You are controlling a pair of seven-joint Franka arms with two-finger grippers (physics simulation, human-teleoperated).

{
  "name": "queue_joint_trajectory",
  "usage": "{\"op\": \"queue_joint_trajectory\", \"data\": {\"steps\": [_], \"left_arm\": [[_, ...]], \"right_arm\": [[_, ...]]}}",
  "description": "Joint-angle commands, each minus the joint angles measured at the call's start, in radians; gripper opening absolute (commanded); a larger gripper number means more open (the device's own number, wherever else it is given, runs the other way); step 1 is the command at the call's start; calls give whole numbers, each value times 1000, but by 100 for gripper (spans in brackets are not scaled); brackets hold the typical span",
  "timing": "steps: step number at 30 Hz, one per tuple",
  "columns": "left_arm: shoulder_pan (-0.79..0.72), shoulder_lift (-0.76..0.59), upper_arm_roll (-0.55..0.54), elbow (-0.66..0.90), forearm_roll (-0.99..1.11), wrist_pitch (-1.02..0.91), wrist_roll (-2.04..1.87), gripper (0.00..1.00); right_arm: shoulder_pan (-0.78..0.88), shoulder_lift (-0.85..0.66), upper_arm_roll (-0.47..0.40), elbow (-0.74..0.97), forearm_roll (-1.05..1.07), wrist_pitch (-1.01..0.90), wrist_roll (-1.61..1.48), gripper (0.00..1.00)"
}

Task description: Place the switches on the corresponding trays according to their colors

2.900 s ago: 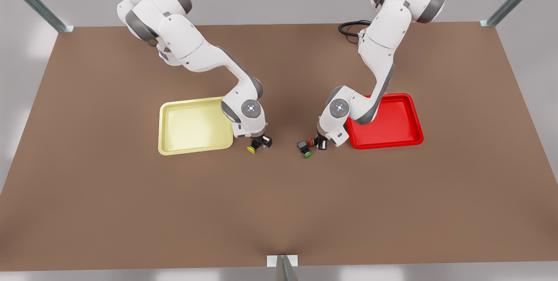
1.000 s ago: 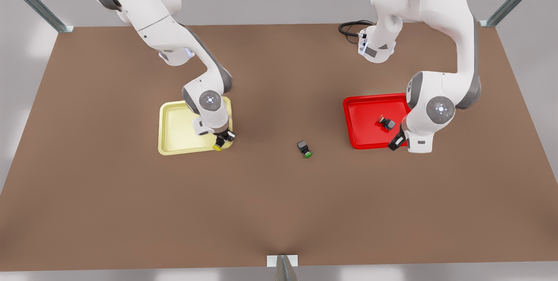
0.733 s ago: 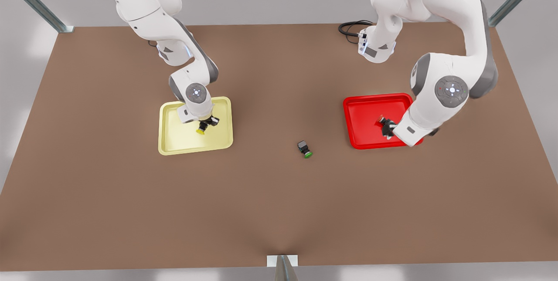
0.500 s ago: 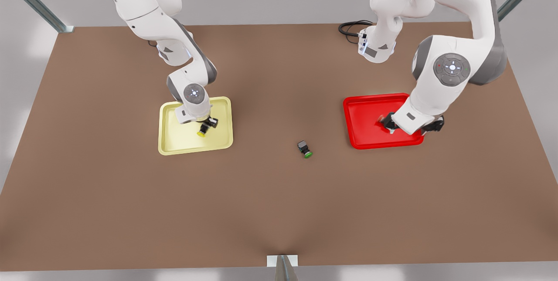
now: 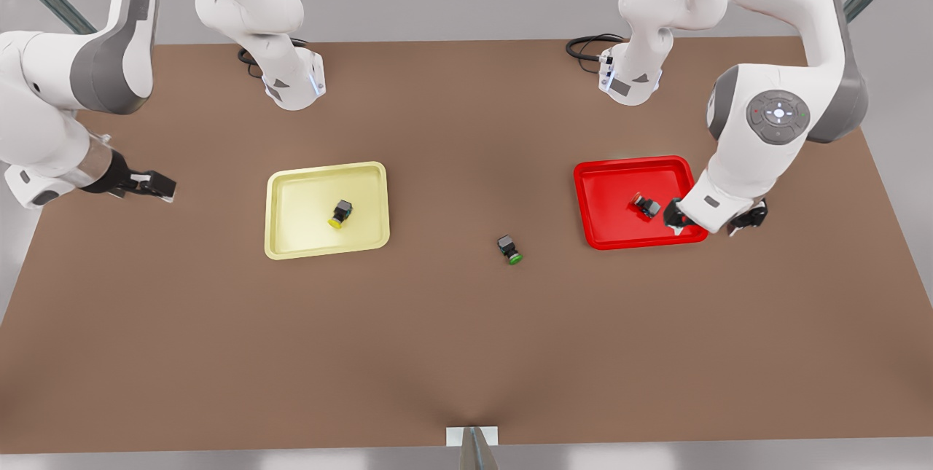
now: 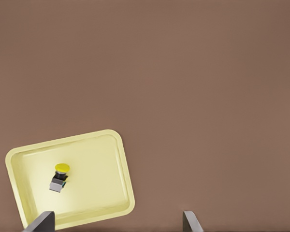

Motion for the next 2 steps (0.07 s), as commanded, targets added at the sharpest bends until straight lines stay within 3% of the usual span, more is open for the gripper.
{"op": "queue_joint_trajectory", "data": {"steps": [1, 2], "left_arm": [[2, 1, 0, 0, -2, 0, 0, 100], [2, 1, 0, 0, -2, 0, -3, 100]], "right_arm": [[18, 0, 0, 0, -1, 2, 0, 100], [18, 0, 2, 0, -1, 0, 2, 100]]}}
